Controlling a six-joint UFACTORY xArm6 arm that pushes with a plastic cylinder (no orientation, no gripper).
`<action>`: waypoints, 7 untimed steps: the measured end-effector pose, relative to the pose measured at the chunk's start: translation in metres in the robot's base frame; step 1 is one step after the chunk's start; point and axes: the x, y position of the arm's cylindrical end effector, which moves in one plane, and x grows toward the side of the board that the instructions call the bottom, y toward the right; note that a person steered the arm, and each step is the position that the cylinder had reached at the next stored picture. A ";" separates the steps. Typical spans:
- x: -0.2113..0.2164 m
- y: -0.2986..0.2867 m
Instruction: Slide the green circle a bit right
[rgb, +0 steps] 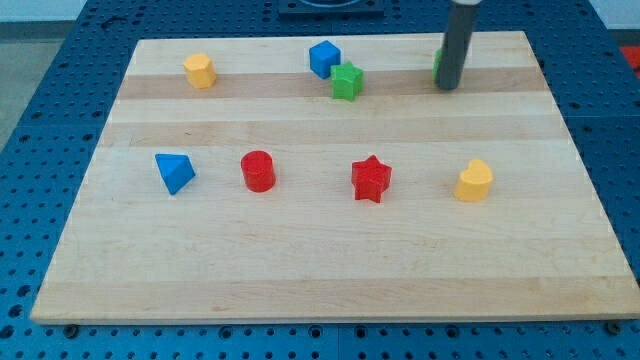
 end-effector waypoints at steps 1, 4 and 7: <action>-0.002 0.007; 0.034 -0.057; -0.025 -0.023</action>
